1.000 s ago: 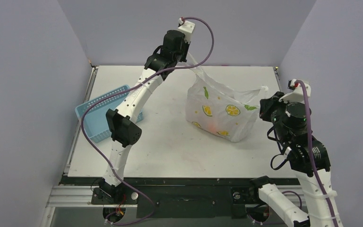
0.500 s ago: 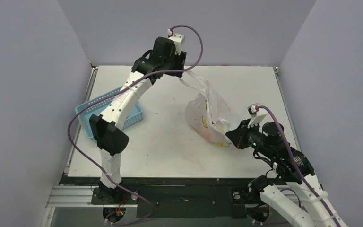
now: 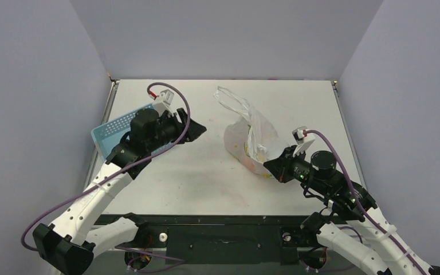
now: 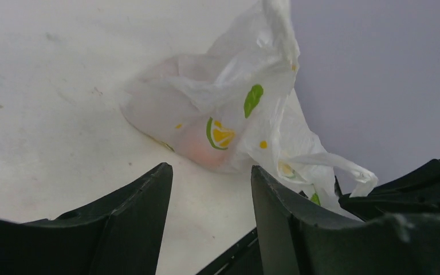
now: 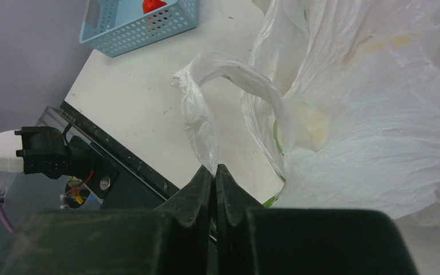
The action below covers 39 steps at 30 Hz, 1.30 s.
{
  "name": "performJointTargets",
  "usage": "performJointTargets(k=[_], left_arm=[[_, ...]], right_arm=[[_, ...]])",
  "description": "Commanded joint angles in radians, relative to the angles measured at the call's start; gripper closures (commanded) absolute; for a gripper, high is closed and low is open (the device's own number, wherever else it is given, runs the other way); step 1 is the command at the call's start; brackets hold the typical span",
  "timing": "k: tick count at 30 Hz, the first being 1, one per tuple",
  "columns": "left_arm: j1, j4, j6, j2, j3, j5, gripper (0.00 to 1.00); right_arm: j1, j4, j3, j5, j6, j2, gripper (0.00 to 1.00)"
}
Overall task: Take the fake fruits out of the plastic bag
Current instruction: Adjust the plastic bag at the center of the board.
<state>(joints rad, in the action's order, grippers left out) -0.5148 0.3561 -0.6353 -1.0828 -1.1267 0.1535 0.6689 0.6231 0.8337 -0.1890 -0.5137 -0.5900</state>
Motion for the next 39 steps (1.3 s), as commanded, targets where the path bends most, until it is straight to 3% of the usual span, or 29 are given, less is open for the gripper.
performJointTargets(k=[1,6,13,18,22,29,30,31,34,39], left_arm=[[-0.041,-0.236,-0.246,0.063,0.21,0.119,0.47],[-0.193,-0.375,-0.318,0.046,0.326,-0.019,0.37],[-0.364,-0.647,-0.422,-0.141,0.307,-0.225,0.36],[-0.451,-0.602,-0.36,-0.277,0.158,-0.325,0.35],[-0.465,-0.579,-0.342,-0.307,0.146,-0.384,0.38],[-0.466,-0.629,-0.336,-0.385,0.121,-0.328,0.57],[-0.465,-0.629,-0.333,-0.391,0.119,-0.32,0.69],[-0.462,-0.629,-0.33,-0.399,0.119,-0.323,0.73],[-0.433,-0.624,-0.3,-0.408,0.114,-0.322,1.0],[-0.278,-0.631,-0.272,-0.482,0.027,-0.116,1.0]], right_arm=[[0.029,-0.087,0.01,0.042,-0.019,-0.022,1.0],[0.051,-0.105,0.0,0.052,-0.029,-0.031,1.0],[0.087,-0.117,-0.016,0.078,-0.063,-0.018,1.0],[0.106,-0.108,-0.029,0.088,-0.071,-0.009,1.0],[0.12,-0.096,-0.03,0.103,-0.069,0.002,1.0],[0.126,-0.095,-0.037,0.116,-0.066,0.013,1.0],[0.127,-0.094,-0.037,0.118,-0.065,0.013,1.0],[0.129,-0.089,-0.039,0.12,-0.061,0.014,1.0],[0.137,-0.087,-0.057,0.133,-0.06,0.03,1.0],[0.154,-0.117,-0.103,0.168,-0.075,0.038,1.0]])
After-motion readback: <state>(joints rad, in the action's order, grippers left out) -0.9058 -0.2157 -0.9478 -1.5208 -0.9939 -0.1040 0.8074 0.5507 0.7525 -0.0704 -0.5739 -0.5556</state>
